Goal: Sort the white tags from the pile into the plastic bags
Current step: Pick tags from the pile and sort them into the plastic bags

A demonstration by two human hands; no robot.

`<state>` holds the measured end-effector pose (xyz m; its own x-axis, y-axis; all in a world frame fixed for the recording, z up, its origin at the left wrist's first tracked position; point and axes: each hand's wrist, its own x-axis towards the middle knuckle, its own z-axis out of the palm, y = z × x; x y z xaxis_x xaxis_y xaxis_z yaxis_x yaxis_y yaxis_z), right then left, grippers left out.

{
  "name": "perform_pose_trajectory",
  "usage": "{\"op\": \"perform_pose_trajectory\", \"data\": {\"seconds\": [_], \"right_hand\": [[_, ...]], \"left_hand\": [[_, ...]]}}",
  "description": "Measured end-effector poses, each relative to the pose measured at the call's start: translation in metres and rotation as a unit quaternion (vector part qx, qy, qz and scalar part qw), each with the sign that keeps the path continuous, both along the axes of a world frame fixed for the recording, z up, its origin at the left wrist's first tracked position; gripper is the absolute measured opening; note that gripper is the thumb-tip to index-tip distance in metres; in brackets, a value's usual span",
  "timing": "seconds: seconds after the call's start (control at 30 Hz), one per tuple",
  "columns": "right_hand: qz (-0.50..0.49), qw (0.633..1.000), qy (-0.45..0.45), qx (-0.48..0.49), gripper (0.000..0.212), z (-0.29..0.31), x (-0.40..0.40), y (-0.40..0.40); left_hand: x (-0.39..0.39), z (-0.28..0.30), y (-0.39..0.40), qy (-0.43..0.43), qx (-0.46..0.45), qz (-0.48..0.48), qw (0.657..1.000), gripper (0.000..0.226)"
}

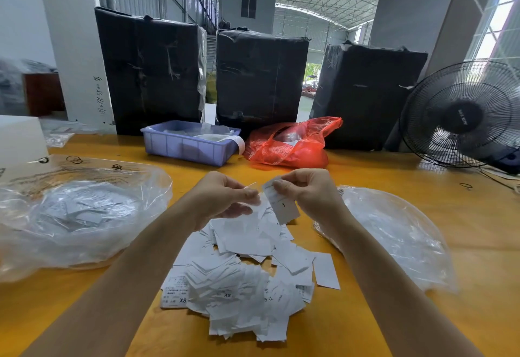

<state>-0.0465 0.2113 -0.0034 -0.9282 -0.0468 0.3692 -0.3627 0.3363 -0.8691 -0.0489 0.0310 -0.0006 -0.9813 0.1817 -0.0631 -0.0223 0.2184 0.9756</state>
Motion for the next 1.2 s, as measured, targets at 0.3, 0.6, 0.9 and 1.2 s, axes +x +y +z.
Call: {"op": "perform_pose_trajectory", "data": {"seconds": [0.3,0.6,0.9,1.2], "right_hand": [[0.046,0.968,-0.127,-0.21,0.052,0.012,0.004,0.008],[0.014,0.992,-0.058,-0.112,0.009,0.009,0.005,0.003],[0.01,0.996,-0.039,-0.081,0.006,0.009,0.007,0.0],[0.015,0.997,-0.025,-0.071,0.008,0.01,0.009,-0.004]], "left_hand": [[0.0,0.0,0.0,0.007,-0.008,0.01,1.0,0.013],[-0.001,0.002,0.001,0.004,-0.006,0.013,1.0,0.015],[0.001,0.004,0.001,0.008,0.008,0.03,0.999,0.017],[0.002,0.004,0.002,0.012,0.007,0.039,0.999,0.019]]}}
